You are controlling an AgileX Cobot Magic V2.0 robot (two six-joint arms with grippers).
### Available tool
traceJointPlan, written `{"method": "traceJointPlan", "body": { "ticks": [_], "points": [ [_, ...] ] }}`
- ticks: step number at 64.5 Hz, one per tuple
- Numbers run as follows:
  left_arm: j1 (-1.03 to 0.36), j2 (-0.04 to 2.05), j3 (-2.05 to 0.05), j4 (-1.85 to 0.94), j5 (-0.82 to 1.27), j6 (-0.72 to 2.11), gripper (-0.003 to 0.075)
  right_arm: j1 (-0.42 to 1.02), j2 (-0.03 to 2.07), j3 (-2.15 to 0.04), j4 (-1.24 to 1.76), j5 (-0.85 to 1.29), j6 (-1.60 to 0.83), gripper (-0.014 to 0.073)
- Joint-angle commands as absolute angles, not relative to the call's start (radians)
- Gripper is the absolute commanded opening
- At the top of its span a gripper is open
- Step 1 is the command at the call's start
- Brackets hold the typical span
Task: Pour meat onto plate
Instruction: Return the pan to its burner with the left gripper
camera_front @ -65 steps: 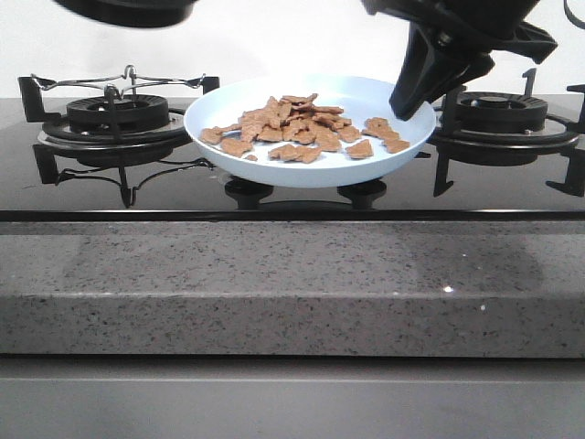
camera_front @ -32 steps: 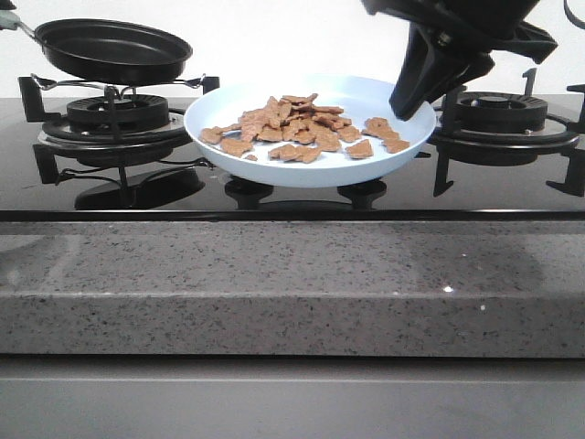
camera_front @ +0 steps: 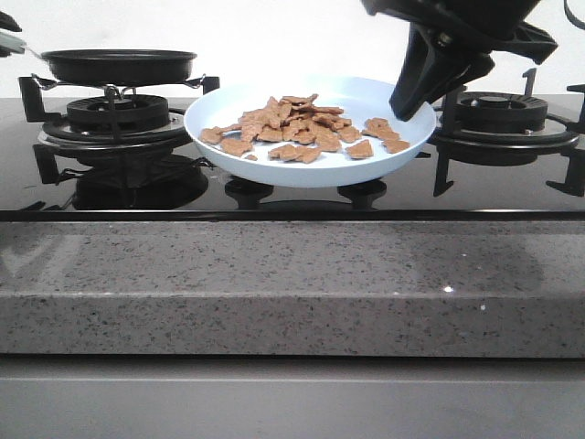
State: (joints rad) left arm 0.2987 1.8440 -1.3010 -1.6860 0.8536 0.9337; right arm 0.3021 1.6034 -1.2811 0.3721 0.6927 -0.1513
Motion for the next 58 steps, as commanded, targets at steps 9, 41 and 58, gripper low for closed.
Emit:
{"method": "traceJointPlan", "body": {
  "ticks": [9, 41, 58],
  "points": [
    [0.317, 1.796, -1.333, -1.698, 0.898, 0.933, 0.0477, 0.301, 1.555, -1.306, 0.387, 0.651, -0.161, -0.0113],
    [0.422, 1.643, -1.339, -1.394, 0.934, 0.835, 0.0489, 0.301, 1.555, -1.306, 0.387, 0.651, -0.161, -0.0113],
    [0.330, 1.431, -1.339, -0.980, 0.853, 0.702, 0.0483, 0.301, 1.555, -1.306, 0.387, 0.651, -0.161, -0.0113]
  ]
}}
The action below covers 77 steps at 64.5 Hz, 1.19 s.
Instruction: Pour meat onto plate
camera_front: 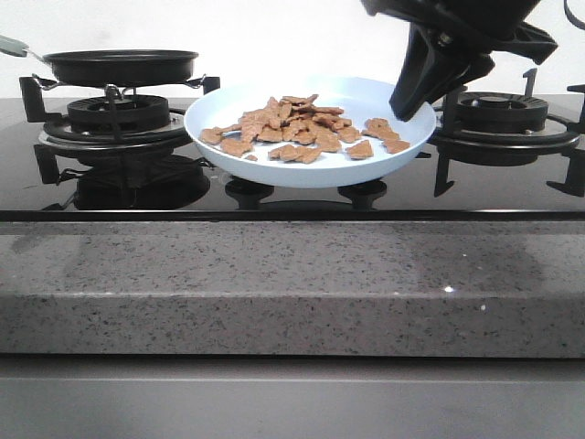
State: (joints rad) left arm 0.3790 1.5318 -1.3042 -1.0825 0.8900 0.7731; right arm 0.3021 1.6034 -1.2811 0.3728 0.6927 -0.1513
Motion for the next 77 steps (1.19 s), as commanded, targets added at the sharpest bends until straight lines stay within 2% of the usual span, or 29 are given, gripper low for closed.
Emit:
{"method": "traceJointPlan", "body": {
  "ticks": [1, 26, 38, 49, 77],
  "points": [
    [0.318, 1.421, -1.339, -0.928, 0.840, 0.677, 0.0482, 0.301, 1.555, -1.306, 0.387, 0.651, -0.161, -0.0113],
    [-0.102, 1.176, -1.241, -0.175, 0.750, 0.170, 0.0482, 0.301, 1.555, -1.306, 0.387, 0.651, -0.161, -0.0113],
    [-0.276, 1.031, -1.084, 0.000, 0.745, -0.018, 0.0482, 0.301, 1.555, -1.306, 0.387, 0.651, -0.161, -0.0113],
    [-0.335, 0.886, -0.958, 0.000, 0.745, -0.073, 0.0482, 0.301, 1.555, -1.306, 0.387, 0.651, -0.161, -0.0113],
    [-0.338, 0.608, -0.768, 0.000, 0.744, -0.082, 0.0482, 0.301, 1.555, -1.306, 0.387, 0.651, -0.161, -0.0113]
  ]
}}
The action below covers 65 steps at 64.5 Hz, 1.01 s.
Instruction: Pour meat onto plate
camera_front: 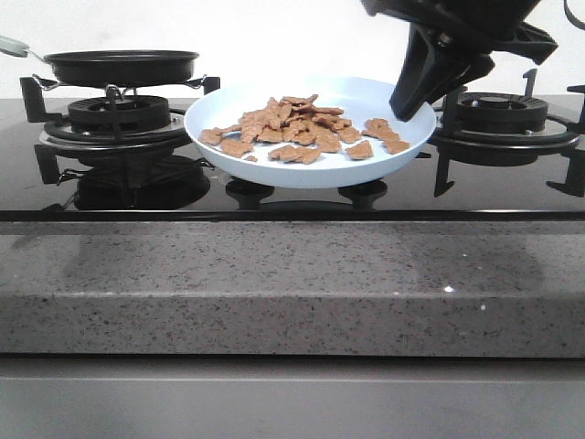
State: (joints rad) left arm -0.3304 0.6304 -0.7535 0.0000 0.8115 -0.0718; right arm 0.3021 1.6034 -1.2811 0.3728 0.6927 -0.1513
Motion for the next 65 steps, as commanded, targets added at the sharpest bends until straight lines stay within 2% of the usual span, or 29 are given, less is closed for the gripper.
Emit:
{"method": "traceJointPlan", "body": {
  "ticks": [1, 35, 52, 65],
  "points": [
    [-0.338, 0.603, -0.769, 0.000, 0.744, -0.082, 0.0482, 0.301, 1.555, -1.306, 0.387, 0.651, -0.161, -0.0113],
    [-0.338, 0.599, -0.768, 0.000, 0.744, -0.082, 0.0482, 0.299, 1.555, -1.318, 0.399, 0.655, -0.161, -0.0113],
    [-0.338, 0.599, -0.768, 0.000, 0.743, -0.082, 0.0482, 0.245, 1.572, -1.487, 0.392, 0.724, -0.161, -0.0113],
    [-0.338, 0.599, -0.768, 0.000, 0.743, -0.082, 0.0482, 0.173, 1.675, -1.689, 0.405, 0.812, -0.161, -0.0113]
  ]
}}
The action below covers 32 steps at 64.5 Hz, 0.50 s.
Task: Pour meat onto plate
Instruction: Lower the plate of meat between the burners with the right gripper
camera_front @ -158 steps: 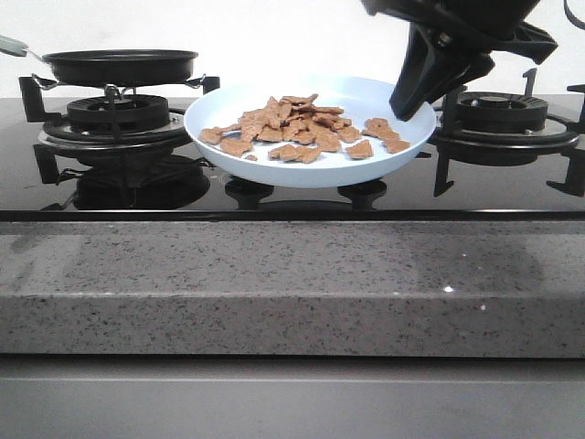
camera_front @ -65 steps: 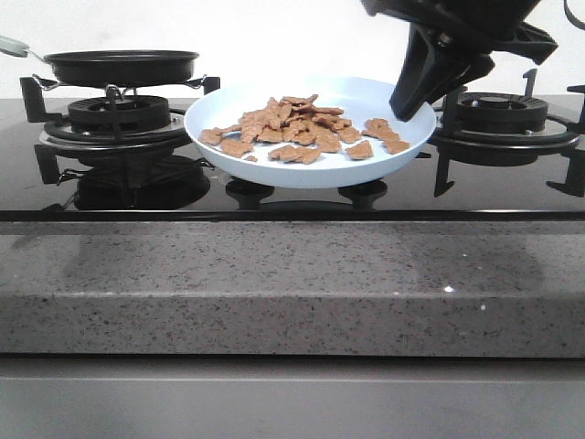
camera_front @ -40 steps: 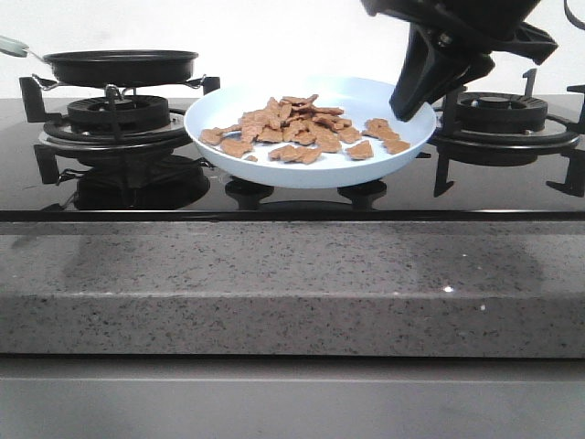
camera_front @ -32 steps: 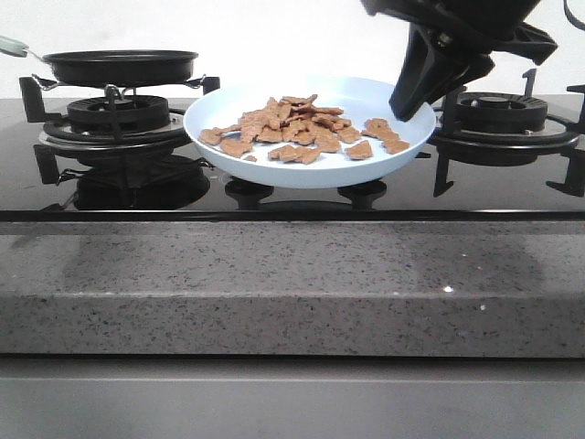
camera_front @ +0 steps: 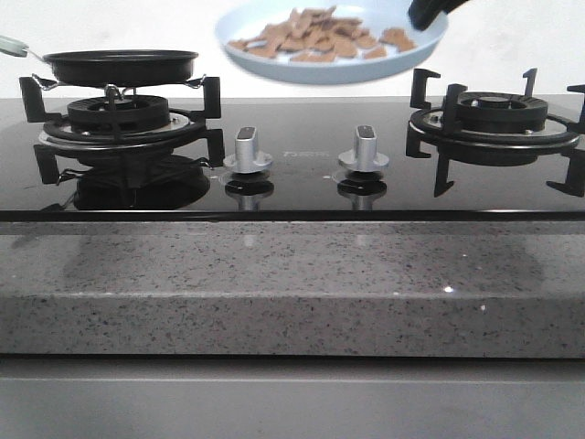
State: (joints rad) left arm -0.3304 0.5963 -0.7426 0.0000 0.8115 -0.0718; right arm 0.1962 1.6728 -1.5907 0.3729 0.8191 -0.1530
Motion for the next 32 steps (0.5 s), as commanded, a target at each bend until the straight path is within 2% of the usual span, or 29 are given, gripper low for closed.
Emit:
{"method": "traceJointPlan", "body": {
  "ticks": [1, 15, 32],
  "points": [
    [-0.338, 0.599, -0.768, 0.000, 0.743, -0.082, 0.0482, 0.170, 1.685, -1.703, 0.405, 0.814, -0.161, -0.0113],
    [-0.338, 0.599, -0.768, 0.000, 0.743, -0.082, 0.0482, 0.161, 1.842, -1.895, 0.408, 0.862, -0.161, -0.0113],
    [-0.338, 0.599, -0.768, 0.000, 0.743, -0.082, 0.0482, 0.161, 1.999, -2.023, 0.450, 0.892, -0.161, -0.0113]
  ]
}}
